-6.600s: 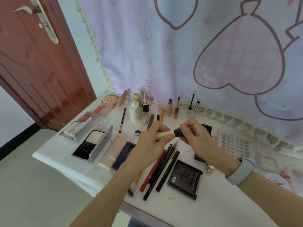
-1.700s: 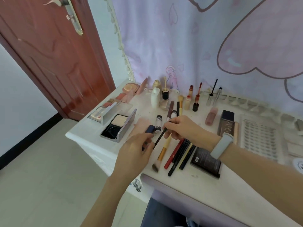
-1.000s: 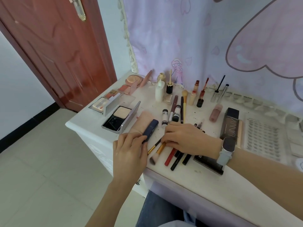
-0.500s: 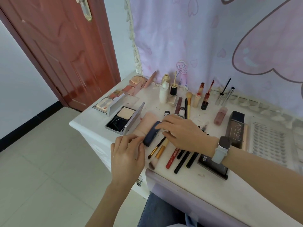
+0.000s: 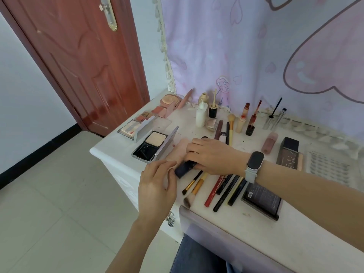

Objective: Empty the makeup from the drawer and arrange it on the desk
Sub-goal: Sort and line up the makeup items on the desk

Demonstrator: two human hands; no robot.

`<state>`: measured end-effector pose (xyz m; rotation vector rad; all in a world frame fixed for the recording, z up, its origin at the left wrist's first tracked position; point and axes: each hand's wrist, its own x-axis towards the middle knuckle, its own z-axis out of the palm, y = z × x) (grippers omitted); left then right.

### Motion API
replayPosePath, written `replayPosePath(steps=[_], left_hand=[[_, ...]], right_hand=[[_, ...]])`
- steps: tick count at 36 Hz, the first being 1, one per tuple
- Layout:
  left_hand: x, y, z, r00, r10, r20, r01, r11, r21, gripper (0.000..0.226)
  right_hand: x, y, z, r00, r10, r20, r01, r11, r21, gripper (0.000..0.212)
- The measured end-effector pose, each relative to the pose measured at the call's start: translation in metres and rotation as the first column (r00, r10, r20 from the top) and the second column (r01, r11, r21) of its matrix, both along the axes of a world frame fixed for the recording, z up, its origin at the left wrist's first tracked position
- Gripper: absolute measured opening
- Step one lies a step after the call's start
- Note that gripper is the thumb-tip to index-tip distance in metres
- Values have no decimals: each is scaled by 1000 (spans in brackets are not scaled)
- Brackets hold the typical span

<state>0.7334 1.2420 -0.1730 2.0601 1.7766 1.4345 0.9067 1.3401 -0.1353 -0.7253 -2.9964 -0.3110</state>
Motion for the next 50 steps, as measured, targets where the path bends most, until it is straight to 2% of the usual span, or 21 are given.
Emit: replayPosePath(steps=[3,5,7,9,10,12,14,17,21,25,28,30,32,35,40,42,44,45,47,48,50], left_hand=[[1,-1,3,999,-1,47,-1,1000,22,22],[4,0,7,996,-28,84,25,999,42,23],[7,3,12,991,-61,119,57,998,32,22],[12,9,18,983,-107,149,110,994,-10,24],[15,12,21,976,-146,165,154,987,-41,28],[24,19,27,946,-248,207,275,955,-109,36],[35,24,30,911,-332,246,376,912,-164,34],[48,28,29,888,-392,241,440,877,-194,20],[56,29,29,857,-477,195,511,837,-197,19],[67,26,36,823,-532,200,567,793,-222,17],[77,27,41,806,-568,164,591,771,-237,20],[84,28,43,805,-583,115,592,772,-232,25],[89,30,44,812,-580,67,578,782,-232,26],[92,32,47,815,-574,82,575,783,-237,31],[94,37,46,825,-549,135,563,772,-294,51],[91,40,44,837,-513,190,545,754,-367,49],[88,49,45,835,-431,342,547,718,-430,33],[87,55,46,806,-364,468,573,681,-457,30],[87,66,52,669,-205,715,665,595,-451,33],[87,70,54,607,-163,778,701,572,-426,35],[89,77,58,563,-174,808,739,544,-397,40]], right_hand=[[3,-2,5,998,-15,-63,11,998,-60,22],[9,-6,10,954,-147,-261,82,966,-244,17],[15,-13,17,813,-387,-435,130,849,-513,17],[21,-20,23,636,-579,-510,49,690,-722,22],[24,-24,25,563,-631,-534,-13,639,-769,24],[28,-33,30,479,-668,-570,-94,606,-790,27],[33,-40,33,448,-686,-573,-121,589,-799,25],[44,-50,35,403,-713,-574,-169,558,-812,20],[62,-57,39,329,-739,-588,-203,553,-808,10],[72,-63,41,332,-708,-623,-128,621,-773,7],[77,-66,41,352,-713,-607,-93,619,-780,22],[80,-67,40,330,-727,-602,-116,602,-790,25],[84,-67,39,307,-739,-600,-145,587,-797,21],[90,-67,39,316,-745,-588,-143,575,-806,5],[104,-64,43,349,-766,-540,-52,559,-827,5],[114,-59,45,267,-801,-535,5,557,-831,6],[128,-52,47,91,-853,-515,-24,515,-857,14],[134,-49,48,-11,-876,-483,-97,482,-871,16],[145,-42,48,-192,-896,-401,-294,443,-847,6],[150,-38,47,-262,-897,-358,-375,436,-818,6],[157,-34,45,-324,-901,-290,-489,422,-764,11]])
